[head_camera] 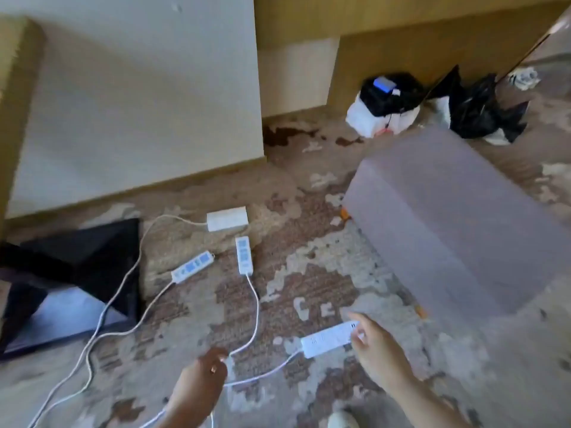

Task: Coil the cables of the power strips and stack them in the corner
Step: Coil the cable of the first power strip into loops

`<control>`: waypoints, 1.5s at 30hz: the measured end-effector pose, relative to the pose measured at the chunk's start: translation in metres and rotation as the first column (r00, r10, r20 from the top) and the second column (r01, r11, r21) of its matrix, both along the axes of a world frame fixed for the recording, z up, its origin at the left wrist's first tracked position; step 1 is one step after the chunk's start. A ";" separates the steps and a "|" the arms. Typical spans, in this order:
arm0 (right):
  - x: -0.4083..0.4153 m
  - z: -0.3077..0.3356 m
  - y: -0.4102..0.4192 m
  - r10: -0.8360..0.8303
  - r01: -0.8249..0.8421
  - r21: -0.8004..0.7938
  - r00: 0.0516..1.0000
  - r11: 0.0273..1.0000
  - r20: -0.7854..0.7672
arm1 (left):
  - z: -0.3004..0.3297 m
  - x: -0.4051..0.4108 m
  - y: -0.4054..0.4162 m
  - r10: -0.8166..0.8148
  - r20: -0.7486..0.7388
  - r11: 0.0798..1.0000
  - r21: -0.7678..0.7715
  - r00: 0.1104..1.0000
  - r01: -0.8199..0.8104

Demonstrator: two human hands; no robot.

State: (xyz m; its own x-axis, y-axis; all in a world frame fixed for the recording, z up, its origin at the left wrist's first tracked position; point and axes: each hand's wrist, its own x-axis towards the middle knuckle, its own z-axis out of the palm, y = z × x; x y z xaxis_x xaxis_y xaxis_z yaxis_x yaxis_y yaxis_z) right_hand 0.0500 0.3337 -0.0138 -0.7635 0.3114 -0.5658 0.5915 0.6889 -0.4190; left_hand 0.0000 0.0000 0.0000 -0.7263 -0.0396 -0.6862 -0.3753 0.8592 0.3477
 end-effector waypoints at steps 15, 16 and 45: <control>-0.017 -0.461 0.015 0.767 -0.842 0.090 0.524 0.533 0.371 | -0.458 0.038 0.118 -0.354 0.114 0.927 -0.085 0.928 0.364; -0.013 -0.475 0.012 0.779 -0.858 0.118 0.505 0.500 0.370 | -0.473 0.043 0.123 -0.395 0.141 0.910 -0.071 0.908 0.407; -0.192 0.245 -0.008 0.413 -0.348 0.229 0.685 0.909 -0.600 | 0.203 -0.139 0.071 0.086 -0.632 0.988 0.156 0.770 0.017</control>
